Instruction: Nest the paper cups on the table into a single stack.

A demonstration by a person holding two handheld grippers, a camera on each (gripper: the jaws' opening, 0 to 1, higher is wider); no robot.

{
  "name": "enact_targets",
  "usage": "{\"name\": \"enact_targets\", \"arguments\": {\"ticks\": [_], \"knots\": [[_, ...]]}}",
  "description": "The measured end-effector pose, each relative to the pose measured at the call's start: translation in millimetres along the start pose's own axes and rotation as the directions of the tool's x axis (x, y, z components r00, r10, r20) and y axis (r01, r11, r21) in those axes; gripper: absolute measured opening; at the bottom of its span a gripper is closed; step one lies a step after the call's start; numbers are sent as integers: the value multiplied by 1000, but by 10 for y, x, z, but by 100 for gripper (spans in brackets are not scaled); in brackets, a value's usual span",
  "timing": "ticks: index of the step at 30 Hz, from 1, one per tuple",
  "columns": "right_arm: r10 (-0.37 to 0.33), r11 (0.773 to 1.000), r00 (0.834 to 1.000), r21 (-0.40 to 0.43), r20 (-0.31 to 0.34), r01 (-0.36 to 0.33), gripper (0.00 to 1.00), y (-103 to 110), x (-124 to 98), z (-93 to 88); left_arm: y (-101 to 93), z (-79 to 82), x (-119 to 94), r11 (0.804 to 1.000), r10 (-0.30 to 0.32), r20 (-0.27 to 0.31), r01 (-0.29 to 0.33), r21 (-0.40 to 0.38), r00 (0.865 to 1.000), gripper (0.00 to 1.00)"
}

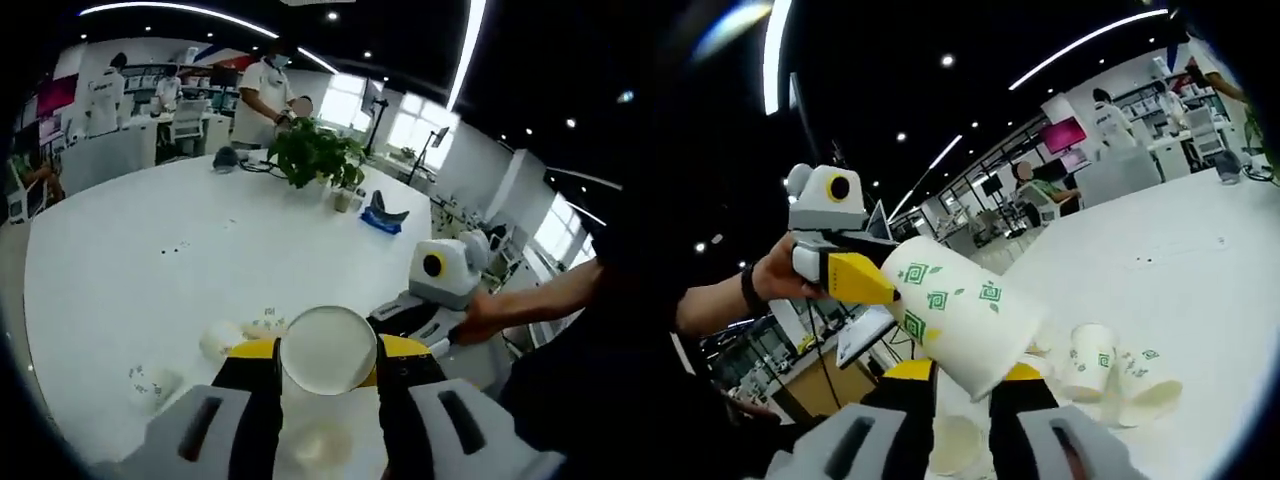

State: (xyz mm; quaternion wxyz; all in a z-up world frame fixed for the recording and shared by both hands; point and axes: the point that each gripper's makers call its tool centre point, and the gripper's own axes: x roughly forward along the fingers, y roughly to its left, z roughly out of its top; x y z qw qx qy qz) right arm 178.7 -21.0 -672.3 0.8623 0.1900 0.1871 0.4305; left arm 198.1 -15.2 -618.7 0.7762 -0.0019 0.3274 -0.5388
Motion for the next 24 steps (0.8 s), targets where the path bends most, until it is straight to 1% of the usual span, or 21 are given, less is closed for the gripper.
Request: {"name": "enact_targets", "arguments": {"ticks": [3, 5, 8, 9, 11, 12, 14, 18, 21, 23, 24], "knots": [[9, 1000, 1000, -22, -5, -9, 10, 34, -17, -2, -27, -20, -43, 1000, -3, 9, 3, -15, 1000, 34], [20, 999, 1000, -39, -11, -21, 9, 45, -23, -11, -97, -36, -62, 999, -16, 13, 17, -29, 1000, 34], [28, 997, 999, -66, -24, -30, 7, 98, -48, -37, -130, -58, -66, 999, -34, 12, 34, -42, 999, 34], [32, 997, 999, -76, -29, -35, 7, 94, -53, -36, -141, -70, -70, 998, -45, 14, 46, -45, 999, 34], [43, 994, 998, -103, -36, -46, 5, 161, -72, -42, -161, -81, -84, 997, -65, 22, 66, -49, 998, 34], [55, 992, 998, -114, -39, -59, 5, 205, -87, -43, -177, -74, -96, 996, -79, 36, 81, -48, 996, 34], [65, 990, 997, -127, -42, -69, 4, 243, -105, -41, -195, -77, -106, 994, -94, 42, 96, -49, 995, 34], [72, 987, 996, -138, -61, -80, 2, 270, -109, -74, -179, -80, -94, 995, -95, 43, 96, -34, 995, 34], [71, 986, 995, -147, -72, -81, 0, 282, -105, -103, -144, -91, -83, 996, -81, 37, 82, -23, 996, 35], [70, 985, 994, -154, -87, -83, 0, 307, -101, -131, -109, -107, -76, 998, -63, 31, 63, -9, 998, 35], [72, 984, 994, -156, -87, -85, 0, 311, -101, -130, -66, -131, -74, 999, -38, 19, 38, 13, 999, 35]]}}
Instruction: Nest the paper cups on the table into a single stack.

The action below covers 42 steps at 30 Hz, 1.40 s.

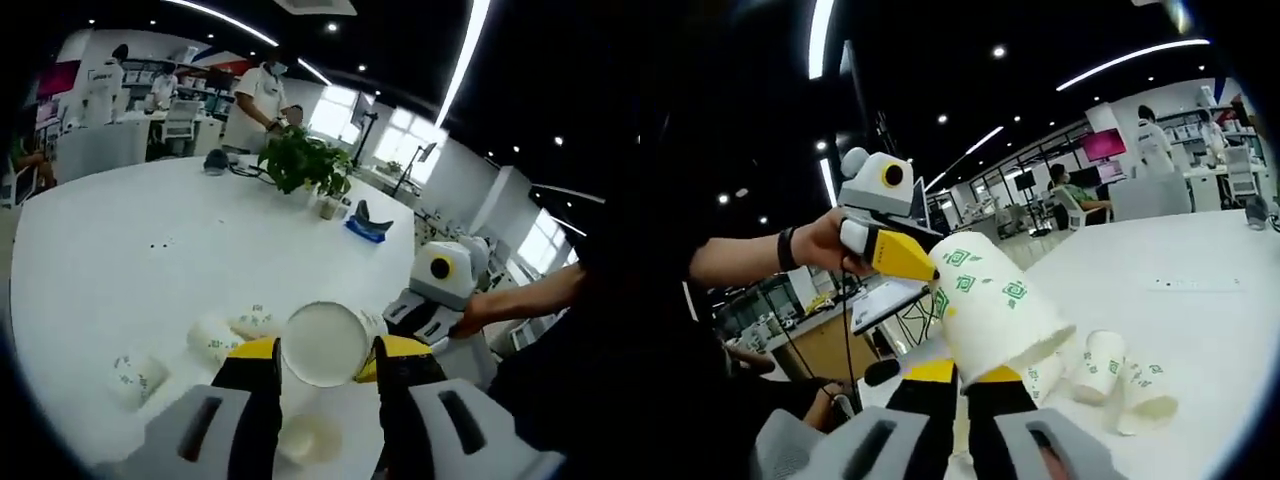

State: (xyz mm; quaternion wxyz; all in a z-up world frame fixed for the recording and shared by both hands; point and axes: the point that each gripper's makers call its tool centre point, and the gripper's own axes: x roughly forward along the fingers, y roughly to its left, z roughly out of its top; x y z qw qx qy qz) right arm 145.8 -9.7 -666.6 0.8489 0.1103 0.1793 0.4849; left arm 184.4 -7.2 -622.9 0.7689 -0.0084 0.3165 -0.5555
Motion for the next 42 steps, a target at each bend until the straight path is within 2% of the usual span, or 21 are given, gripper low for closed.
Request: {"name": "enact_targets", "arguments": {"ticks": [2, 7, 13, 20, 24, 31, 34, 36, 39, 40, 41, 42], "knots": [[-8, 1000, 1000, 2, -2, 9, 0, -16, -5, 1, -22, -46, 15, 1000, -10, -21, 10, 6, 1000, 30], [-16, 1000, 1000, 10, -18, 16, 0, -22, -22, 6, 87, -148, 12, 999, 23, -57, -21, 36, 998, 36], [-21, 1000, 996, 0, -88, 21, 0, -51, -72, -85, 206, -218, -57, 995, 76, -68, -72, 65, 995, 40], [-29, 999, 985, -19, -170, 26, 0, -106, -127, -209, 312, -374, -148, 986, 131, -99, -120, 116, 986, 44], [-35, 998, 972, -51, -233, 24, 0, -123, -155, -274, 325, -469, -222, 983, 159, -99, -148, 112, 982, 44], [-28, 997, 960, -77, -278, 6, 0, -64, -140, -268, 336, -626, -342, 980, 185, -95, -177, 91, 978, 43], [-29, 995, 945, -103, -325, -5, 0, -60, -124, -326, 351, -681, -395, 978, 197, -91, -190, 81, 976, 43], [-27, 989, 928, -146, -371, -30, 0, -42, -115, -390, 380, -728, -422, 978, 203, -93, -197, 74, 975, 44], [-34, 977, 891, -204, -452, -66, 0, -12, -85, -513, 356, -800, -458, 977, 211, -85, -207, 60, 974, 44], [-44, 975, 889, -214, -456, -61, 0, 10, -54, -523, 352, -821, -463, 976, 213, -83, -209, 56, 973, 44], [-34, 966, 872, -240, -489, -96, 0, 36, -64, -561, 357, -841, -466, 976, 214, -83, -210, 51, 973, 44], [-27, 962, 865, -250, -500, -114, 0, 53, -37, -577, 361, -870, -471, 976, 215, -82, -212, 46, 973, 44]]}}
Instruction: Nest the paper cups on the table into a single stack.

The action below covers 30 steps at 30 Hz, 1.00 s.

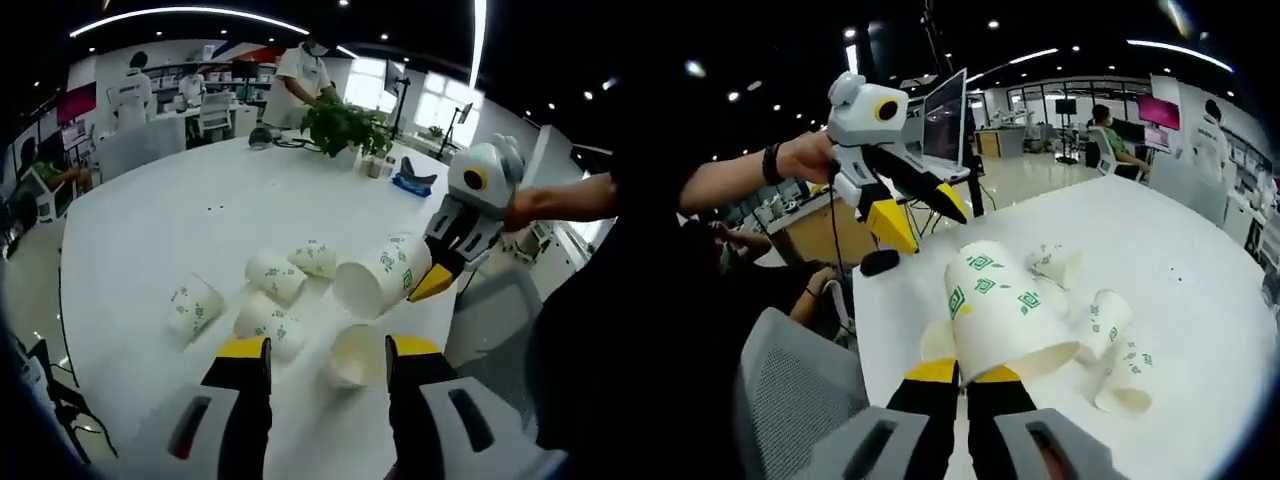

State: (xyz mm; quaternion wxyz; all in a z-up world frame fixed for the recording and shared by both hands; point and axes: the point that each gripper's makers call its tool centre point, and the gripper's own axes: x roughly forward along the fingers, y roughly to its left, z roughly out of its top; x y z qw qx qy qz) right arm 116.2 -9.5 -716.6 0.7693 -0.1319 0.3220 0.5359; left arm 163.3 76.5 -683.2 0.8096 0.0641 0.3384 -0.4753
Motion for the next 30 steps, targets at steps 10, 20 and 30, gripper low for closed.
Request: {"name": "enact_targets", "arguments": {"ticks": [10, 20, 30], "knots": [[7, 1000, 999, -5, -40, -7, 0, 8, 67, -12, -17, -202, -17, 1000, 14, -29, -14, -5, 999, 45], [15, 999, 996, -28, -88, -17, 0, 36, 127, -63, -42, -227, -47, 1000, 21, -24, -22, -12, 999, 45], [19, 997, 993, -75, -118, -28, 0, 101, 164, -24, -19, -272, -66, 1000, 23, -24, -23, -20, 999, 45]]}}
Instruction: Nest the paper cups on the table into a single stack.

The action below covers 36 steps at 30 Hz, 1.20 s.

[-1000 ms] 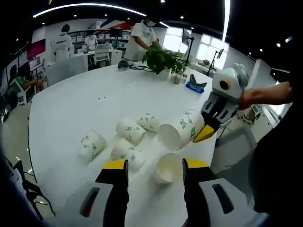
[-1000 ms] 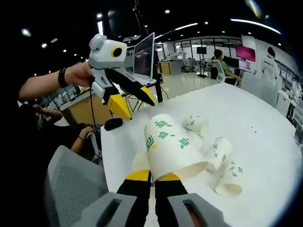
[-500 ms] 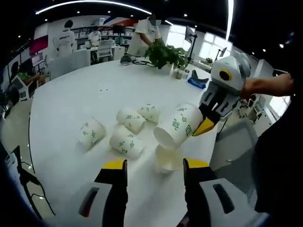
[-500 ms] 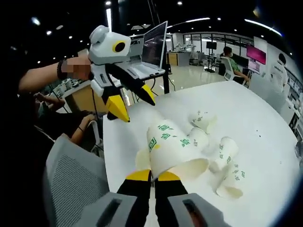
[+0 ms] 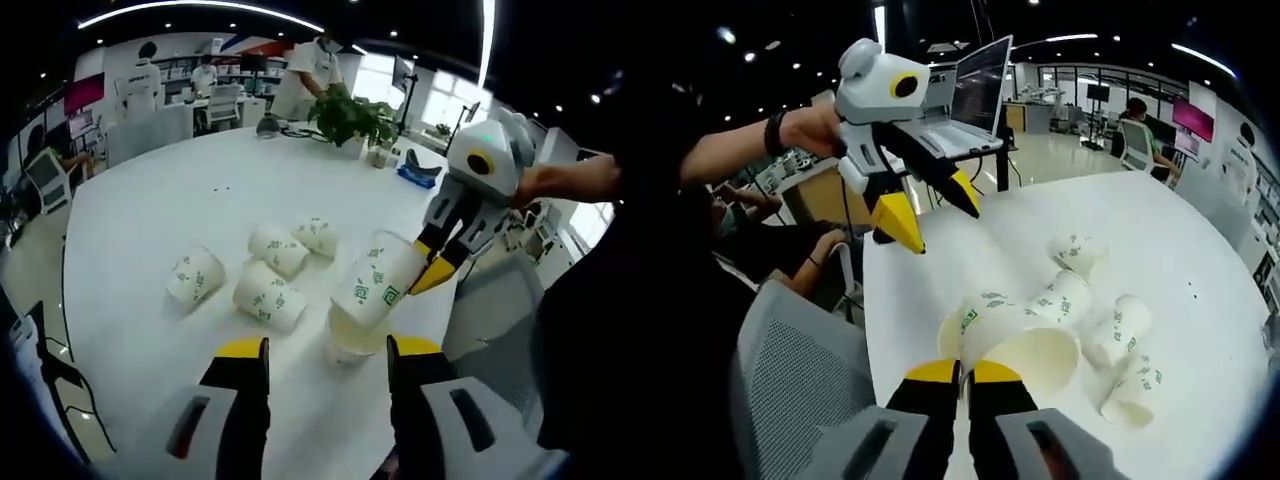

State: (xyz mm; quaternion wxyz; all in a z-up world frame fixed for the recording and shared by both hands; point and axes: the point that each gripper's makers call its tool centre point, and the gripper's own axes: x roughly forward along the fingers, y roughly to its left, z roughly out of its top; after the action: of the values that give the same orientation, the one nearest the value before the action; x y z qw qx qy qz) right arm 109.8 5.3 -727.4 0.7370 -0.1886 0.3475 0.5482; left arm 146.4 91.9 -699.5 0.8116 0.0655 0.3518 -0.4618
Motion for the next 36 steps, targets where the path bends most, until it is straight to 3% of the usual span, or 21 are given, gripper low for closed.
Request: {"name": "enact_targets", "arguments": {"ticks": [27, 36], "knots": [[0, 999, 1000, -54, 23, 1, 0, 67, 29, 193, -44, -107, -16, 1000, -7, -15, 7, -8, 1000, 44], [-1, 996, 1000, -93, 1, 1, 0, 56, 100, 240, -33, -131, 17, 1000, -12, -17, 12, -9, 1000, 45]]}}
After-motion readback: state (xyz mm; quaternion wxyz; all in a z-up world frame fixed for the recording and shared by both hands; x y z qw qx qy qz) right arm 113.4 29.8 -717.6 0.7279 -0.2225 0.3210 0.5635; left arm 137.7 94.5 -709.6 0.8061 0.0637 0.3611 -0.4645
